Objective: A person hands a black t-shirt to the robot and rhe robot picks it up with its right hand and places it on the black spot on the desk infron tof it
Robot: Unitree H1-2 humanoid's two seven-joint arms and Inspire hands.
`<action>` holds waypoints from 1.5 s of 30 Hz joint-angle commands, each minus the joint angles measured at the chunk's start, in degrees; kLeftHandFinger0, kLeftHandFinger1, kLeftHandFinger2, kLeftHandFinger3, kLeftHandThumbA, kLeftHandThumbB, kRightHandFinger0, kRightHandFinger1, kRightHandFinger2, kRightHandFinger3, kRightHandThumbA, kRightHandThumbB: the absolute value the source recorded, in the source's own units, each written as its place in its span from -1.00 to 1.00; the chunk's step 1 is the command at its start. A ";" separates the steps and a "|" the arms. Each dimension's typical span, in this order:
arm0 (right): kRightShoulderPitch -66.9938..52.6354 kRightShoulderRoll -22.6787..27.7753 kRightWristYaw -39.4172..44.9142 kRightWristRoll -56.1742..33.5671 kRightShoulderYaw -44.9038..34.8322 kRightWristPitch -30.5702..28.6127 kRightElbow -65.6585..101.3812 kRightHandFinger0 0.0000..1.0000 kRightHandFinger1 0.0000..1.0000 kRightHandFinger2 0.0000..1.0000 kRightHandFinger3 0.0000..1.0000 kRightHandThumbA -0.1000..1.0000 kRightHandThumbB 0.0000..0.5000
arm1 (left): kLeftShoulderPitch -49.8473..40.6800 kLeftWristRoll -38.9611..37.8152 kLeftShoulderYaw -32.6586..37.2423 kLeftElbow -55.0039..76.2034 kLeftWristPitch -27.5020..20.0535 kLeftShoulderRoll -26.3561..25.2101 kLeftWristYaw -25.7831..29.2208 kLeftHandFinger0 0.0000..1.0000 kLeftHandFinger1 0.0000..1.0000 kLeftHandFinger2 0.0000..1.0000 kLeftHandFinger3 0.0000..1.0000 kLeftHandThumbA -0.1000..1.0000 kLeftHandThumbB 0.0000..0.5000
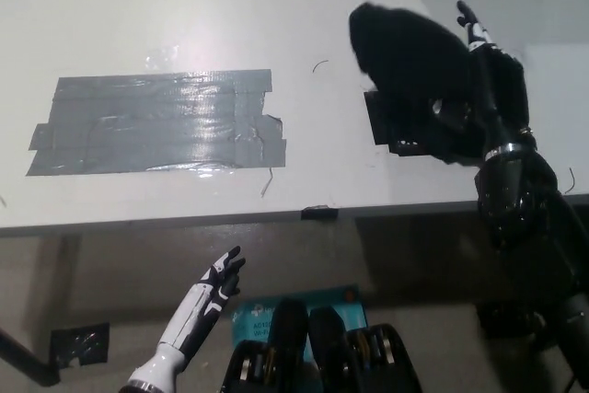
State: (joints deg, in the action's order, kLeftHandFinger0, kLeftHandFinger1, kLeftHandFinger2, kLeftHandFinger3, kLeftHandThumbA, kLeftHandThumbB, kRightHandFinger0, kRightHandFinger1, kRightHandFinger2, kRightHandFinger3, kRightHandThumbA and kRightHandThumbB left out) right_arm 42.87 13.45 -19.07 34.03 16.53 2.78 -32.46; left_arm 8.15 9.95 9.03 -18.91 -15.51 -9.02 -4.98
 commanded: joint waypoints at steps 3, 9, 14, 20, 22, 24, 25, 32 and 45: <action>1.49 3.76 2.18 5.62 5.58 -4.54 -0.05 -0.99 0.10 1.00 1.00 -1.00 -0.33 | 1.43 0.84 0.38 1.62 -0.92 -0.94 -0.83 0.87 1.00 0.96 1.00 1.00 1.00; 3.52 8.17 35.10 -1.97 12.64 4.09 3.56 0.57 1.00 1.00 1.00 -0.37 0.39 | 1.89 1.37 0.80 1.43 -0.88 -1.27 -1.21 0.83 1.00 0.92 1.00 1.00 1.00; 5.75 12.03 56.93 -7.06 18.19 12.23 10.76 1.00 1.00 1.00 1.00 0.21 1.00 | 2.29 1.77 1.03 1.61 -0.69 -1.21 -1.25 0.81 0.97 0.91 1.00 1.00 1.00; 6.14 14.67 65.87 -16.52 18.59 18.78 20.39 1.00 1.00 1.00 1.00 0.21 1.00 | 2.54 1.38 0.89 1.32 -0.54 -1.45 -1.57 0.78 0.97 0.94 1.00 1.00 1.00; 6.58 15.72 67.97 -19.14 19.29 22.84 26.58 1.00 1.00 1.00 1.00 0.17 1.00 | 2.50 1.15 0.90 1.03 -0.69 -1.34 -1.65 0.76 0.96 0.96 1.00 1.00 1.00; 7.50 16.88 69.69 -21.55 20.12 23.99 33.38 1.00 1.00 1.00 1.00 0.30 1.00 | 2.56 0.84 0.80 0.45 -1.12 -1.21 -1.61 0.76 0.95 0.96 1.00 1.00 1.00; 7.70 17.30 70.12 -24.25 19.34 24.15 37.55 1.00 1.00 1.00 1.00 0.32 1.00 | 2.62 0.77 0.77 0.15 -1.36 -1.19 -1.57 0.74 0.94 0.95 1.00 1.00 1.00; 10.55 21.32 67.27 -48.85 13.37 24.15 48.95 1.00 1.00 1.00 1.00 0.49 0.95 | 2.72 0.25 0.48 -0.07 -1.78 -1.39 -1.71 0.67 0.89 0.91 1.00 1.00 1.00; 7.10 19.03 54.47 -69.42 -11.33 24.15 52.66 1.00 1.00 1.00 1.00 1.00 1.00 | 2.84 1.03 0.69 -0.42 -2.00 -1.03 -1.09 0.73 0.90 0.84 1.00 1.00 1.00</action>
State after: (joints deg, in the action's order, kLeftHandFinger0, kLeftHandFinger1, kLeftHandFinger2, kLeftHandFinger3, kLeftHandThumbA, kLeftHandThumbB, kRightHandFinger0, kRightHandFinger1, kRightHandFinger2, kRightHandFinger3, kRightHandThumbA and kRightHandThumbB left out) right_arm 42.77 24.81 21.81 12.99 26.36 14.48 -6.55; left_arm 8.59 10.22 9.07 -21.62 -15.23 -9.05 -4.98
